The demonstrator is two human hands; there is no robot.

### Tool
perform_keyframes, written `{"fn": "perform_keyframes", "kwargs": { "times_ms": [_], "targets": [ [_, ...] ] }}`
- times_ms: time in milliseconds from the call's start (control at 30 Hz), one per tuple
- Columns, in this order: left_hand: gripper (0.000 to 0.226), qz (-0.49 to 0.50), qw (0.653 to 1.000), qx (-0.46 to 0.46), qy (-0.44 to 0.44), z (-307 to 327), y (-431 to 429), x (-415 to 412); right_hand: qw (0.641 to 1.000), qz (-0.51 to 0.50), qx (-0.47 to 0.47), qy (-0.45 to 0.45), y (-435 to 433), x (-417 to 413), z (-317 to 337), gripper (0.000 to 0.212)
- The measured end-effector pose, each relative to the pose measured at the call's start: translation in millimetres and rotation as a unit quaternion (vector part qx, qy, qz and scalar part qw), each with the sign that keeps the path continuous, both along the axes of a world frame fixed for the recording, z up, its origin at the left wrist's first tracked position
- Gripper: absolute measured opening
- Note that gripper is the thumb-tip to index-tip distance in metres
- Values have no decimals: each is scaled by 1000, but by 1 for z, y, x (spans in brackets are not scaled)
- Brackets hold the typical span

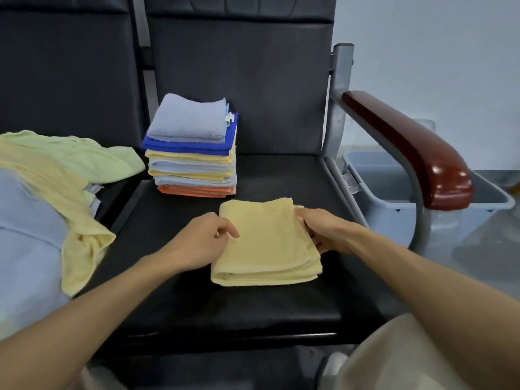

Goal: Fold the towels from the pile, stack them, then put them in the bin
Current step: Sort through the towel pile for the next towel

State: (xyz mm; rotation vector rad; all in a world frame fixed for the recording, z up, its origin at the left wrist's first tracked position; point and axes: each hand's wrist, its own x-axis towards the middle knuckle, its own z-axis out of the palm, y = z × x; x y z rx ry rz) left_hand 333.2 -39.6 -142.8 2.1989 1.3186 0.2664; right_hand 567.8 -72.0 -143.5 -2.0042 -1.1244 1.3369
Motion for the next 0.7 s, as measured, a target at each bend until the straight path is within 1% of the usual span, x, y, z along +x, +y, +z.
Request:
{"fn": "perform_keyframes", "kwargs": {
  "times_ms": [33, 67, 100, 133, 167, 233, 300, 333, 400, 467, 533, 567, 600, 633, 667, 700],
  "targets": [
    [27, -14, 1000, 7, 24, 0, 1, -3, 1000, 1, 1, -30, 1, -7, 1, 50],
    [28, -21, 999, 8, 39, 1, 2, -1, 996, 12, 3, -87, 2, -13, 1, 62],
    [29, -24, 998, -2, 51, 2, 3, 1, 986, 30, 3, -165, 3, -18, 0, 72],
    [30, -29, 997, -19, 64, 3, 4, 1, 968, 53, 3, -243, 5, -25, -2, 78],
    [31, -37, 995, -32, 84, 4, 4, 3, 951, 73, 7, -301, 6, -30, -6, 78],
    [32, -48, 991, -47, 117, 3, 5, 6, 923, 103, 22, -370, 9, -36, -12, 66],
    [33, -34, 991, -50, 120, 4, 5, 5, 901, 127, 44, -412, 12, -40, -13, 51],
    [33, -21, 992, -49, 115, 4, 7, 5, 896, 136, 68, -417, 14, -41, -13, 47],
    [35, 13, 994, -50, 98, 2, 10, 4, 902, 149, 125, -386, 17, -42, -8, 42],
    [39, 55, 994, -77, 51, -3, 15, 1, 909, 165, 185, -336, 19, -42, 1, 33],
    [47, 115, 984, -124, -50, -5, 20, 0, 918, 159, 247, -268, 19, -41, 13, 16],
    [52, 146, 972, -148, -107, -6, 21, 1, 923, 144, 278, -222, 18, -41, 19, 15],
    [58, 173, 954, -182, -164, -6, 22, 3, 930, 124, 303, -169, 16, -42, 26, 17],
    [63, 195, 927, -227, -226, -7, 21, 5, 936, 104, 318, -110, 13, -42, 30, 18],
    [65, 209, 888, -286, -294, -8, 21, 9, 940, 87, 326, -50, 10, -41, 35, 18],
    [64, 216, 832, -352, -370, -8, 20, 13, 943, 76, 325, 4, 8, -39, 38, 19]
  ]
}}
